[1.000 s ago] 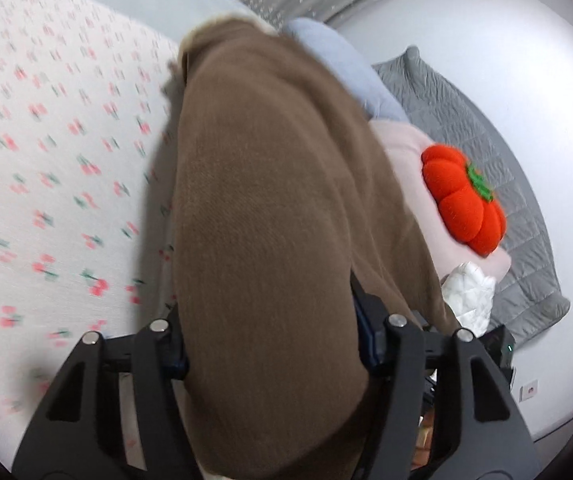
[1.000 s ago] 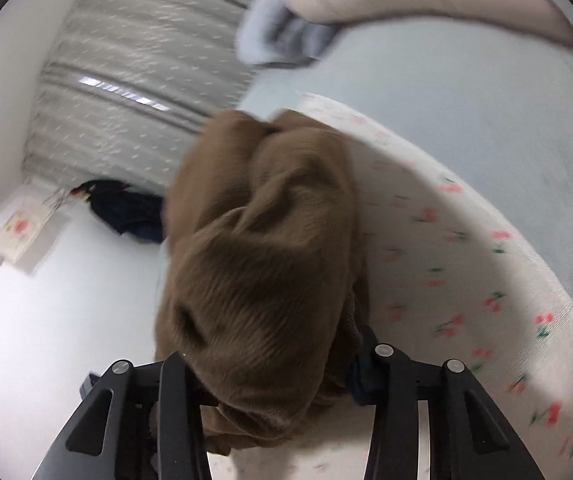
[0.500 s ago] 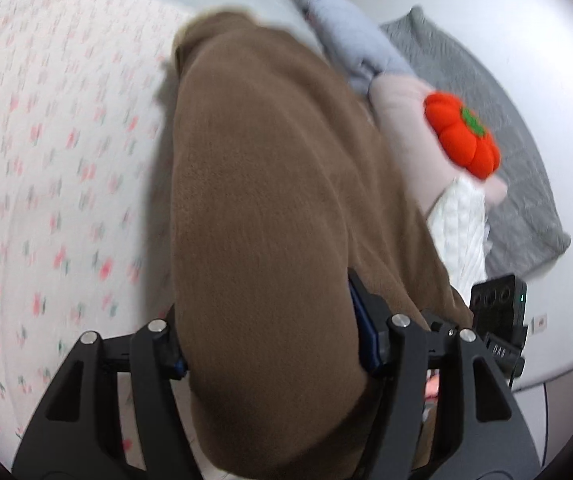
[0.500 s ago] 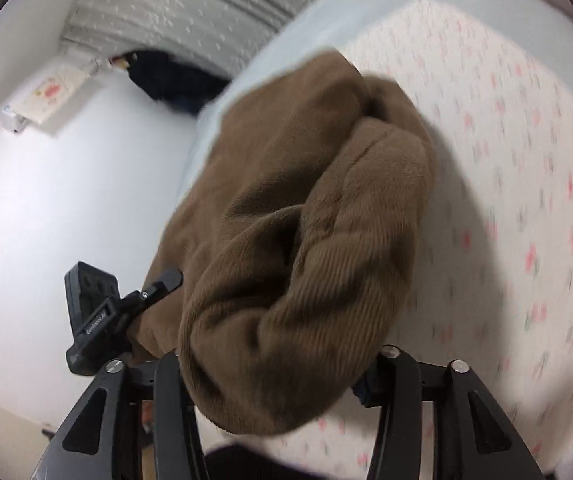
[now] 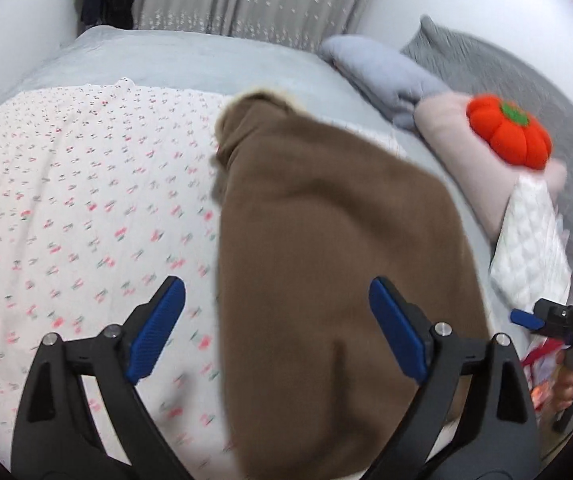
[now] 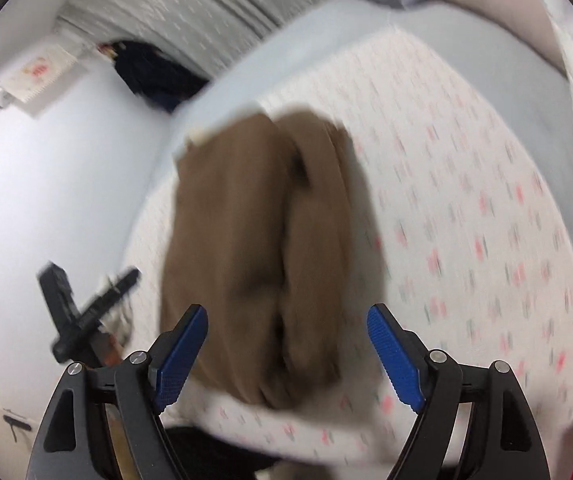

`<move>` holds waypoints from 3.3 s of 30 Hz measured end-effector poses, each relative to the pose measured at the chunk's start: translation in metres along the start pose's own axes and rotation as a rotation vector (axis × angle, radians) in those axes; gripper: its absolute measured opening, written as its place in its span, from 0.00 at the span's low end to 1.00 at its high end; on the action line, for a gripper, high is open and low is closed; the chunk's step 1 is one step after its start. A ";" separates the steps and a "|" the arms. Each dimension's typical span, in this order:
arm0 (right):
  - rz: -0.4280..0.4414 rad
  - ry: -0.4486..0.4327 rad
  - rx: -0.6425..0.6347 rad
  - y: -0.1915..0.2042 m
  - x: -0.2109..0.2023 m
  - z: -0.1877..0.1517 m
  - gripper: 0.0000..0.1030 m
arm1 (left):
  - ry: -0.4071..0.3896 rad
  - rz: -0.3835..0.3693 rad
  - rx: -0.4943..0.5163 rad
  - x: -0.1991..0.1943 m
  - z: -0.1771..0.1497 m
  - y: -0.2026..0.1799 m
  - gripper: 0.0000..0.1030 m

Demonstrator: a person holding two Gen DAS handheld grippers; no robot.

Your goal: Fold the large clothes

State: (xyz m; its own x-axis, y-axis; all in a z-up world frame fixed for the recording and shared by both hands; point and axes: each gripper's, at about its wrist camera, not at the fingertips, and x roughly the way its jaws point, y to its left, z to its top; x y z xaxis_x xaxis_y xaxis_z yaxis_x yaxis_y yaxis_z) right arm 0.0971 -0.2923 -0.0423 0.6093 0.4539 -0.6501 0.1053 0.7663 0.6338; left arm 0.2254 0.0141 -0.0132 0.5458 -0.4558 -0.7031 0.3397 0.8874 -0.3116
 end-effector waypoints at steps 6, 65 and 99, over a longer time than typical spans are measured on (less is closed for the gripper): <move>0.098 -0.028 -0.060 0.025 0.069 0.091 0.81 | -0.087 0.042 -0.057 0.038 0.024 -0.002 0.91; -0.313 -0.080 -0.470 0.010 0.093 0.004 0.46 | 0.059 -0.053 0.307 0.028 -0.054 -0.057 0.81; 0.138 0.081 -0.016 -0.041 0.093 -0.013 0.38 | 0.107 0.099 0.447 -0.002 -0.151 -0.025 0.83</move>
State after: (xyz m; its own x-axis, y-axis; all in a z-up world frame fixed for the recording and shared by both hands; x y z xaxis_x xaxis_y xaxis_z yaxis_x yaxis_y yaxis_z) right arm 0.1396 -0.2751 -0.1341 0.5515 0.5902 -0.5895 0.0123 0.7008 0.7132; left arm 0.1001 0.0034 -0.1008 0.5180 -0.3396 -0.7851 0.5994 0.7989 0.0499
